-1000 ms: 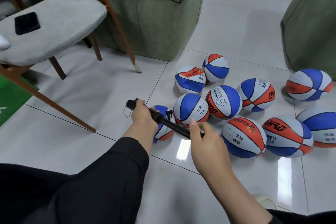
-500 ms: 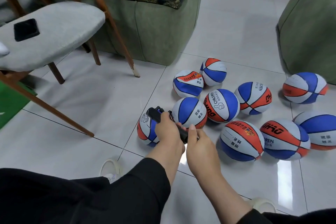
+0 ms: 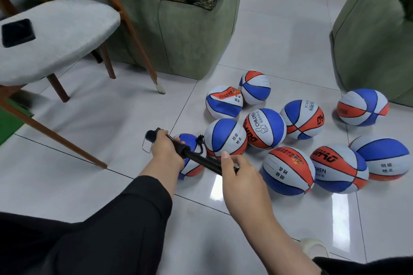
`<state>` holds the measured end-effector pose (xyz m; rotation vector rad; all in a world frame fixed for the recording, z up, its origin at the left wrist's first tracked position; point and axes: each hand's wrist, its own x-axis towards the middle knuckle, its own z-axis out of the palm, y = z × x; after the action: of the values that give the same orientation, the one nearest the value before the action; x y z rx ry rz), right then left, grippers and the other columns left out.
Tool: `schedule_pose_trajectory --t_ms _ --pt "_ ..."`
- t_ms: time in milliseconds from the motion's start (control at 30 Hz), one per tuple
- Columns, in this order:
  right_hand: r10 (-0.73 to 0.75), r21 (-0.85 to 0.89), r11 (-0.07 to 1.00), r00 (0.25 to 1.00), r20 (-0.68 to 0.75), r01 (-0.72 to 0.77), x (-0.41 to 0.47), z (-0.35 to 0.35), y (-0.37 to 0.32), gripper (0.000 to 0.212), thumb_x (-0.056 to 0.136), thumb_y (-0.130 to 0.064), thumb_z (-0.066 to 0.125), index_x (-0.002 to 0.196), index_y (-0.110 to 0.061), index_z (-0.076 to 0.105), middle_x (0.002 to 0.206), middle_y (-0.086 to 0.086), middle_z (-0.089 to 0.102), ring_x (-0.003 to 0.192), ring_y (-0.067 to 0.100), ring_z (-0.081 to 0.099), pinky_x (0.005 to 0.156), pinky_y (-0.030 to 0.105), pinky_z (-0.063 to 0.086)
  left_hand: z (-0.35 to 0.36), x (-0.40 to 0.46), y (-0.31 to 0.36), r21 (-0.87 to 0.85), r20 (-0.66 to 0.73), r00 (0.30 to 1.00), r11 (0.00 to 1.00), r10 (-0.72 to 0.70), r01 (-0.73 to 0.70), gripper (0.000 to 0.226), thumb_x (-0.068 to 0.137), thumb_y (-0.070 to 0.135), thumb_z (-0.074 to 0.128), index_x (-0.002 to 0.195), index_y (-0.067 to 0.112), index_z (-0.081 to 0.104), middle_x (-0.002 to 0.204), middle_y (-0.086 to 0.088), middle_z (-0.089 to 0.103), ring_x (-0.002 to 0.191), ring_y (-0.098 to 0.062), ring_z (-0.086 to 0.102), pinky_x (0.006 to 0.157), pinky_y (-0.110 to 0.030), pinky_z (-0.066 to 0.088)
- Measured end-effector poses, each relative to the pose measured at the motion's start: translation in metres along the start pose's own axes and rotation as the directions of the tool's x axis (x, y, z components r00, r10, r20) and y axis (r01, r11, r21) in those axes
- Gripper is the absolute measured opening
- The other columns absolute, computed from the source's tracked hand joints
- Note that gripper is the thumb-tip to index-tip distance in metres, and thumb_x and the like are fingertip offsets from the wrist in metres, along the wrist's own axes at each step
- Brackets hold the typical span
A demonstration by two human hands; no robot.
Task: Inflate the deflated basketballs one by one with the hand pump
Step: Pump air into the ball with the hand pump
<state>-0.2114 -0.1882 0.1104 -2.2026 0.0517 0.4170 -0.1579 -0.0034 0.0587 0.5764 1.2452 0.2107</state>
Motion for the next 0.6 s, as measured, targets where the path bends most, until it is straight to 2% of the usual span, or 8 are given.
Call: schedule_pose_trajectory --t_ms 100,200,333,467,600 --pt "0.019 -0.025 0.999 0.999 -0.027 -0.02 0.004 0.005 0.002 0.032 0.104 -0.058 0.032 0.103 -0.034 0.053 0.077 -0.013 0.055 0.086 0.019 0.055 0.074 0.035 0.044 0.002 -0.012 -0.021 0.004 0.035 0.998 0.998 -0.06 0.06 0.017 0.095 0.031 0.062 0.091 0.016 0.055 0.062 0.001 0.055 0.05 -0.016 0.05 0.052 -0.024 0.051" --pt "0.056 -0.004 0.998 0.996 -0.07 -0.057 0.009 0.011 0.008 0.034 0.104 -0.055 0.03 0.097 -0.03 0.053 0.078 -0.008 0.059 0.086 0.024 0.058 0.075 0.038 0.047 0.015 -0.03 -0.042 -0.004 0.101 0.993 0.998 -0.064 0.065 0.024 0.092 0.037 0.065 0.084 0.017 0.055 0.054 0.004 0.052 0.046 -0.015 0.049 0.06 -0.026 0.051" --pt "0.078 0.101 0.993 0.99 -0.12 -0.066 0.016 0.017 0.01 0.043 0.104 -0.053 0.029 0.097 -0.025 0.062 0.082 -0.007 0.065 0.086 0.024 0.061 0.077 0.041 0.051 0.03 -0.047 -0.061 0.072 0.172 0.984 0.996 0.048 -0.061 0.028 0.092 0.041 0.061 0.088 0.014 0.056 0.053 0.001 0.054 0.044 -0.017 0.05 0.052 -0.024 0.048" --pt "0.102 0.172 0.982 0.986 -0.13 -0.079 0.02 0.02 0.015 0.047 0.104 -0.054 0.029 0.096 -0.023 0.064 0.084 -0.005 0.069 0.086 0.021 0.064 0.081 0.044 0.055 0.033 -0.055 -0.068 0.131 0.13 0.982 0.98 0.135 -0.152 0.032 0.092 0.041 0.056 0.1 0.01 0.057 0.058 -0.002 0.057 0.044 -0.019 0.052 0.055 -0.029 0.051" --pt "0.019 0.099 0.995 0.998 -0.063 -0.012 0.017 0.018 0.009 0.042 0.102 -0.056 0.033 0.107 -0.028 0.063 0.092 -0.009 0.068 0.092 0.02 0.063 0.079 0.038 0.051 0.029 -0.05 -0.055 0.074 0.156 0.987 0.996 0.043 -0.055 0.026 0.092 0.036 0.062 0.092 0.01 0.058 0.056 -0.002 0.054 0.043 -0.019 0.048 0.052 -0.027 0.049"
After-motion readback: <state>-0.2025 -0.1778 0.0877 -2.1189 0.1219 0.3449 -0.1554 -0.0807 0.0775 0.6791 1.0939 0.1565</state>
